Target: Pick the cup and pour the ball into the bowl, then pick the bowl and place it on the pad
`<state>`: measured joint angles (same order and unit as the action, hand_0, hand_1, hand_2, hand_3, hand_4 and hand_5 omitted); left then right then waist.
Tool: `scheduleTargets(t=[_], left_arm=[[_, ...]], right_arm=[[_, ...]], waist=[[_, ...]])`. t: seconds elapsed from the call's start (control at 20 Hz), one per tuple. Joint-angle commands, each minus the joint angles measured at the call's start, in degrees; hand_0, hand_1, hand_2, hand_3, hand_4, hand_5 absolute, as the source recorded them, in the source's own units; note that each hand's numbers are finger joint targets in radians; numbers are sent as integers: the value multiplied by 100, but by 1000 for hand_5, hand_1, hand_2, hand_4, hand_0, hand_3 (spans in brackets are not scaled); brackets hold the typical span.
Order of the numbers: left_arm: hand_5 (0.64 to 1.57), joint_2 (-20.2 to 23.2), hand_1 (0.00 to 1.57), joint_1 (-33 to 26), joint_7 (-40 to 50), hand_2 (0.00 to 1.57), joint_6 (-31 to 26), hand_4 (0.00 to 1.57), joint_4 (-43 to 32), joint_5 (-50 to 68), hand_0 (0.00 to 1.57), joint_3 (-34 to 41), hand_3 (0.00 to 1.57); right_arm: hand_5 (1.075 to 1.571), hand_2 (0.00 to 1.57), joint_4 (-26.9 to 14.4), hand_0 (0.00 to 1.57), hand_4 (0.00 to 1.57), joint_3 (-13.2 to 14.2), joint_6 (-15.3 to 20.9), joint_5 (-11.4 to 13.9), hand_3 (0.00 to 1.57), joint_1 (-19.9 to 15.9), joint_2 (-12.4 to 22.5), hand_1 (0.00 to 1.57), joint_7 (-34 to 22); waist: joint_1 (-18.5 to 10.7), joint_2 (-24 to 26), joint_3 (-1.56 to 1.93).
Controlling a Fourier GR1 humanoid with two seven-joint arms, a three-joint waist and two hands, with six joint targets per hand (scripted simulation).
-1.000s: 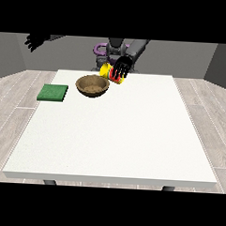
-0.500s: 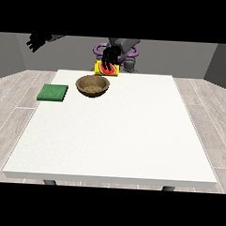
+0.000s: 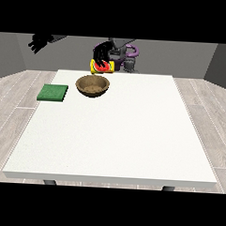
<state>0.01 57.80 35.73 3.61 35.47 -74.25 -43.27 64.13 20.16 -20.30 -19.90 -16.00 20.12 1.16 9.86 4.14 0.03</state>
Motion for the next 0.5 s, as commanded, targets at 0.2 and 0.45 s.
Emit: scheduleTargets(t=[0.2,0.45], left_arm=[[1570,623,319,-431,-417,1496,693,1105,579,399,319,831,1545],[1556,853,949,-980,-1211,1367,1420,1300,1376,2111,949,2290,1079]], right_arm=[[1550,0,362,0,706,-125,-89,-47,165,638,-107,0,-253],[1551,0,339,0,740,18,364,62,107,649,-120,0,-312]], waist=[[-118,519,-11],[-722,550,-42]])
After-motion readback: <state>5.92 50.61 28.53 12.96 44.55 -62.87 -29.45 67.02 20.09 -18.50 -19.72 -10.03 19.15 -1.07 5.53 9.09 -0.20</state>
